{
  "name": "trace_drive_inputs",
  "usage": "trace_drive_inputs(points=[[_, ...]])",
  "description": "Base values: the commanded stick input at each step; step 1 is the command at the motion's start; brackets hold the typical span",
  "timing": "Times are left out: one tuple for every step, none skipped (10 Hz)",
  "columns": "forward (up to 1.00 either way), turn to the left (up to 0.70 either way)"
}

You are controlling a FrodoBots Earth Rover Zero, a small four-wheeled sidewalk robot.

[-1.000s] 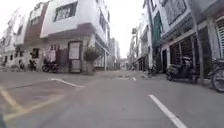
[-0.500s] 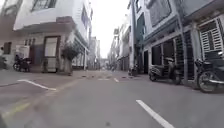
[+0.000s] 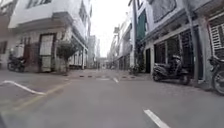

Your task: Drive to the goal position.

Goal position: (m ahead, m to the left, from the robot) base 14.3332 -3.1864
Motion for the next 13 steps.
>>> trace_drive_inputs(points=[[1.00, 0.00], [1.00, 0.00], [1.00, 0.00], [1.00, 0.00], [1.00, 0.00], [1.00, 0.00], [1.00, 0.00], [1.00, 0.00], [1.00, 0.00], [1.00, 0.00], [1.00, 0.00], [1.00, 0.00], [1.00, 0.00]])
